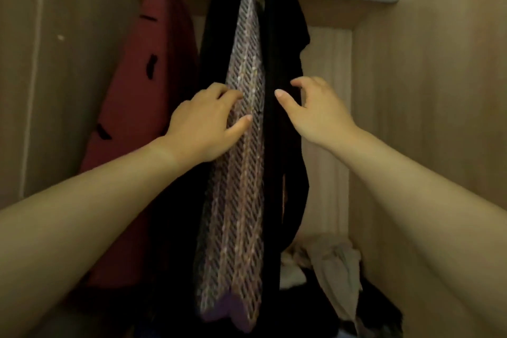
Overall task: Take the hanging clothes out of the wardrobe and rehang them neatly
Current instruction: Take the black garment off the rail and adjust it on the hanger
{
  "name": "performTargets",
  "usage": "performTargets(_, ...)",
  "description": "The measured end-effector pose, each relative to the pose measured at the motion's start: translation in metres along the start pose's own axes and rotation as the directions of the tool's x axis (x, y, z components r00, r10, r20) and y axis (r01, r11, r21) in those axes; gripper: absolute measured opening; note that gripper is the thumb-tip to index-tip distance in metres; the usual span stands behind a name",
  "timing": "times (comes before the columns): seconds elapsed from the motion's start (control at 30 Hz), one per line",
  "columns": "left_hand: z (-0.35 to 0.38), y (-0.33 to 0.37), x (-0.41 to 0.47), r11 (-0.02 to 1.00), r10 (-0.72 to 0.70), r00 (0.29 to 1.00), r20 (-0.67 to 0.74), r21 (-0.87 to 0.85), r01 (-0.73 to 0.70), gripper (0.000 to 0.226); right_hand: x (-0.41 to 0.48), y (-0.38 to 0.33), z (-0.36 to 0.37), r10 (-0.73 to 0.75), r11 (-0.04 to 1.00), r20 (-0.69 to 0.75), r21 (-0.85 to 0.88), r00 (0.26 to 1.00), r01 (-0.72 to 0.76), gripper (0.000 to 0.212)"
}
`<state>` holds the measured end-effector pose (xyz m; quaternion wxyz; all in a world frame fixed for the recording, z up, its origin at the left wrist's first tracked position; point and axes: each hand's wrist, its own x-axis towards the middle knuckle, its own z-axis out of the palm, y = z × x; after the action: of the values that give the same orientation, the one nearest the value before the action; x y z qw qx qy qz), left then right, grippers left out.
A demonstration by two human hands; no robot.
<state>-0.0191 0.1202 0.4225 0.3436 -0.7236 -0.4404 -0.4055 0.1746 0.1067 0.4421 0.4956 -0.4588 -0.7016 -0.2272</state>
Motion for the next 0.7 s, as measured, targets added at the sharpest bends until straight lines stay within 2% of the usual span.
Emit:
performTargets(0.13,0.001,-0.018,0.074,0.99,0.108,0.951,-0.289,0.121,-0.076,0.055,0.08,-0.011,0.011,-0.026,0.999,-0.18,0.033,0.983,0.033,0.058)
performTargets(0.23,0.001,-0.02,0.117,0.985,0.155,0.91,-0.385,0.135,-0.111,0.053,0.11,-0.01,0.021,-0.035,0.998,-0.216,0.035,0.976,0.044,0.049)
performTargets(0.4,0.008,-0.009,0.162,0.989,0.143,0.92,-0.364,0.077,-0.123,0.049,0.115,0.035,0.013,-0.039,0.994,-0.29,0.088,0.956,0.068,0.028)
performTargets(0.53,0.014,-0.004,0.186,0.991,0.134,0.95,-0.283,0.016,-0.136,0.052,0.106,0.088,-0.019,-0.032,0.997,-0.334,0.05,0.942,0.052,0.03)
performTargets(0.6,0.013,-0.003,0.199,0.988,0.152,0.947,-0.282,0.048,-0.144,0.051,0.109,0.105,-0.037,-0.029,1.0,-0.32,-0.003,0.947,0.03,0.035)
performTargets(0.7,0.005,-0.007,0.225,0.988,0.152,0.947,-0.284,0.028,-0.15,0.049,0.133,0.104,-0.062,-0.038,0.995,-0.276,-0.1,0.96,0.011,0.063)
